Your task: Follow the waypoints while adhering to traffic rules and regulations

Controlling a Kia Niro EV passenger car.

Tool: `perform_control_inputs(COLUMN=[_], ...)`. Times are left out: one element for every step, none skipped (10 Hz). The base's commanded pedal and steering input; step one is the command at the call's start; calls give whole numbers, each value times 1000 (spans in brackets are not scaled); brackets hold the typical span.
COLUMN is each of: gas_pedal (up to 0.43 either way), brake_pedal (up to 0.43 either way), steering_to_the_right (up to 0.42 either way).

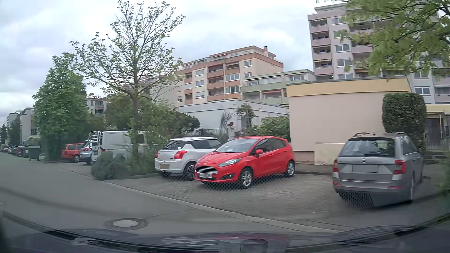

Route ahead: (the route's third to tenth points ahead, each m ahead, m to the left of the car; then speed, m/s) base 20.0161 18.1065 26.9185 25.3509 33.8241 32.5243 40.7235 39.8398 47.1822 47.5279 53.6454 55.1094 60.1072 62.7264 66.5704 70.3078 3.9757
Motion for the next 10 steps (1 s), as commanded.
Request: perform_control_inputs(gas_pedal=[28, 28, 39, 39, 39, 39, 39, 39, 39, 39], brake_pedal=[0, 0, 0, 0, 0, 0, 0, 0, 0, 0], steering_to_the_right=[-492, -484, -479, -474, -470, -466, -460, -449, -433, -414])
